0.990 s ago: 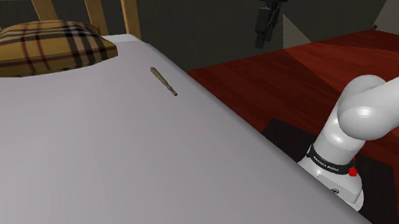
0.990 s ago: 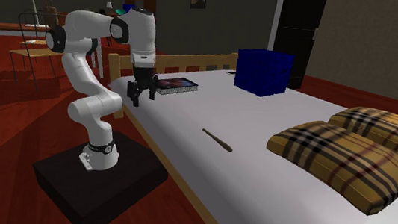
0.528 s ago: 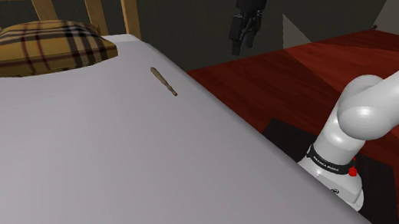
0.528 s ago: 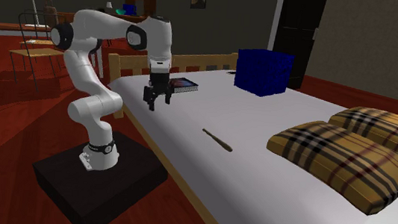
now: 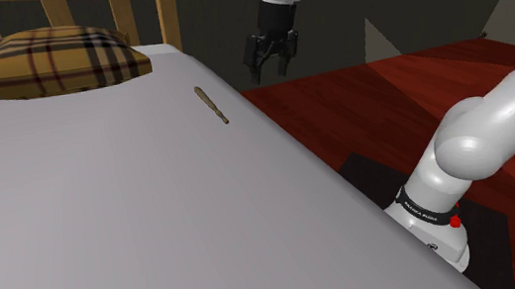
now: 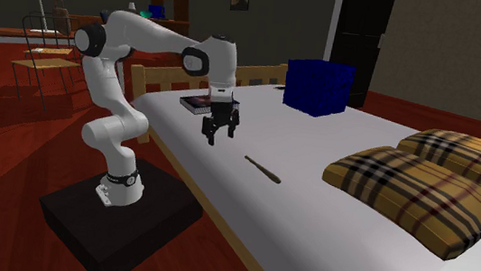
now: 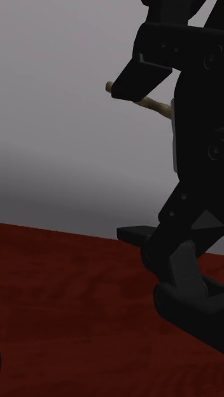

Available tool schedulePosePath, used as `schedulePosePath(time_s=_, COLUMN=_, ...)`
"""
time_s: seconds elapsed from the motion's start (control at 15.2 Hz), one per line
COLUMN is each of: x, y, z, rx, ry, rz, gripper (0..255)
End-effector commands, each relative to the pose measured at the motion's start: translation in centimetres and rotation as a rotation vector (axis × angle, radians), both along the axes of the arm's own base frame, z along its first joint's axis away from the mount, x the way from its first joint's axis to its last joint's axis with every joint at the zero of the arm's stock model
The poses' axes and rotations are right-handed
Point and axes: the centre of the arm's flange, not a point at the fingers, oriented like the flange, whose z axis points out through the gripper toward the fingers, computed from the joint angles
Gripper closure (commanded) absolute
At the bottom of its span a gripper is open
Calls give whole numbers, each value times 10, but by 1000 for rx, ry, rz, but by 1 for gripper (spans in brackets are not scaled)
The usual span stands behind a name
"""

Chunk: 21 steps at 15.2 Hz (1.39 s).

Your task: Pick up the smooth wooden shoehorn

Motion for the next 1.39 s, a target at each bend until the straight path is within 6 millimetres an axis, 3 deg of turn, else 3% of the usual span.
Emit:
schedulePosePath(time_s=0.0, x=20, y=14, z=-8, rx=3, ry=-8, rz=-43, gripper=0)
schedulePosePath(time_s=0.66, x=127, y=71, z=-45, rx=10, ry=-44, rz=-241, gripper=0)
schedulePosePath(time_s=1.19, x=127, y=71, z=-85, rx=10, ry=-44, rz=-242, gripper=0)
schedulePosePath(time_s=1.32, x=127, y=71, z=-85, rx=10, ry=-44, rz=-242, gripper=0)
